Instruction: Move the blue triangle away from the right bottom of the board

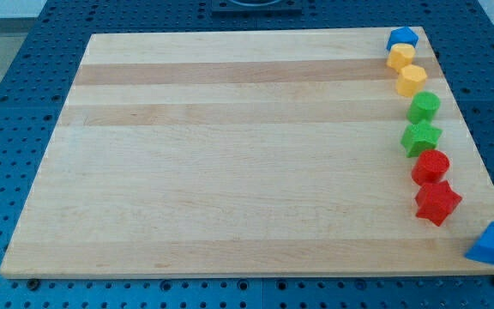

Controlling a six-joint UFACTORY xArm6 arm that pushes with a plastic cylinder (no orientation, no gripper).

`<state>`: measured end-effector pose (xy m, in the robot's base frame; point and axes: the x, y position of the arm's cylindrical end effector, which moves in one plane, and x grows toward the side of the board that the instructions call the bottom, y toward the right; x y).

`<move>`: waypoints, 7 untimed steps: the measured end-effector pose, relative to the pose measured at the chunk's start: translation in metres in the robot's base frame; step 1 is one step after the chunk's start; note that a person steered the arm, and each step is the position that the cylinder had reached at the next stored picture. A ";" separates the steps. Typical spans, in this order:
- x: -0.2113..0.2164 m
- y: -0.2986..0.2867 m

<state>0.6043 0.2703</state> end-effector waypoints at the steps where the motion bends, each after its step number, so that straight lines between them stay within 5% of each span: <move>1: 0.000 -0.010; 3: 0.000 -0.030; 4: 0.000 -0.093; 7: 0.013 -0.100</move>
<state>0.6172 0.1700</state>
